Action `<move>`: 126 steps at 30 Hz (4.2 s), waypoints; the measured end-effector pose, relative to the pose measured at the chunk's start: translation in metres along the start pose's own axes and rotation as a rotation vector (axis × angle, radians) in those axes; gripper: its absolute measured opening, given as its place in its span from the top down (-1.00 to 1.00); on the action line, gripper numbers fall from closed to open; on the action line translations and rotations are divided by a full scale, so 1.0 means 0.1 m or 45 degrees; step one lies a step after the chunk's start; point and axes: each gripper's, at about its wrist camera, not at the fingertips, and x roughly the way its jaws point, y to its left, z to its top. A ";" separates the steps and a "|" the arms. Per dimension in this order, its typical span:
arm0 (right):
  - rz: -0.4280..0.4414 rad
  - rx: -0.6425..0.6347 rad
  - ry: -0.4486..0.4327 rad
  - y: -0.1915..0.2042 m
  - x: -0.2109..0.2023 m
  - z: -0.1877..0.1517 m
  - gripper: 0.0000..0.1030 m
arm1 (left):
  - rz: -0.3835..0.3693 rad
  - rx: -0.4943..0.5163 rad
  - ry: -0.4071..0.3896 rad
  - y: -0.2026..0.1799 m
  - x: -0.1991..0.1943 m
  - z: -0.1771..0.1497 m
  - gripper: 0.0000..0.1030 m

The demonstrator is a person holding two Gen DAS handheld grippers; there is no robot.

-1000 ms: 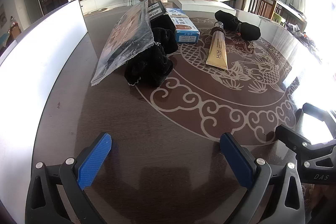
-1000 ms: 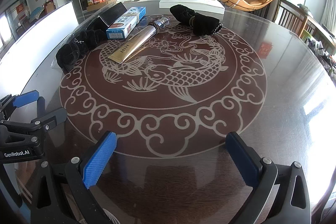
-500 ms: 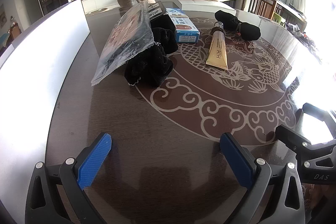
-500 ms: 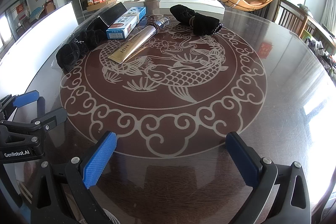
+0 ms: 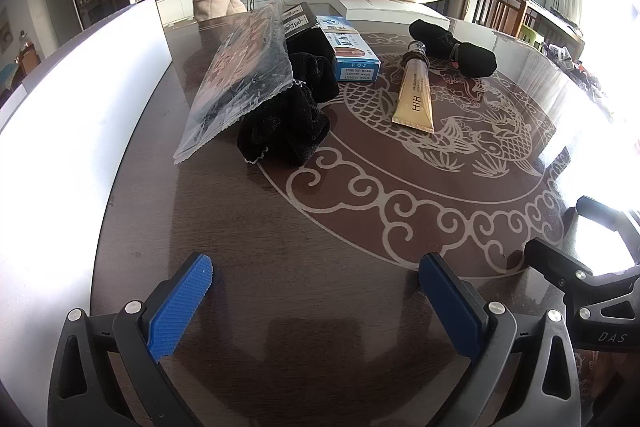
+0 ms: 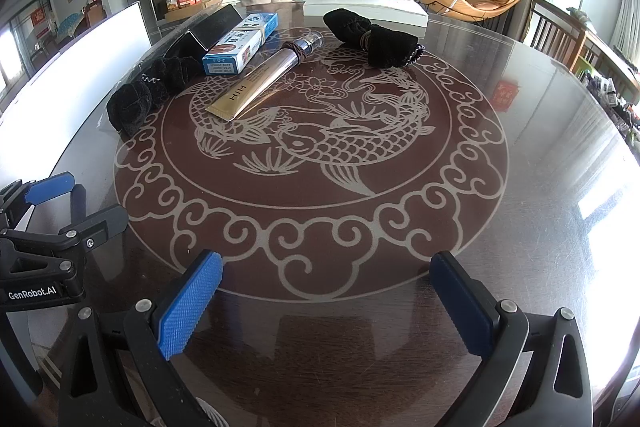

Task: Organize objects
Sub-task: 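Bring both tools back over the table toward the remaining items, then grasp the gold tube with the left tool and lift it, then grasp the black string-tied cloth bundle with the right tool while the left tool holds the tube, then lift the cloth bundle with the right tool while the left tool holds the tube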

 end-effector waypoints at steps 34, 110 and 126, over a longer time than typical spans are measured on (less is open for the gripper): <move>0.001 -0.001 0.000 0.00 -0.01 0.00 -1.00 | -0.270 0.146 0.023 -0.66 0.31 1.41 -0.72; 0.018 -0.183 0.185 -0.52 1.26 1.96 -0.78 | -0.026 0.041 0.032 0.22 0.00 -0.07 -1.00; 0.045 -0.022 0.026 -0.12 0.16 0.44 0.16 | -0.027 0.040 0.031 0.21 -0.01 -0.07 -1.00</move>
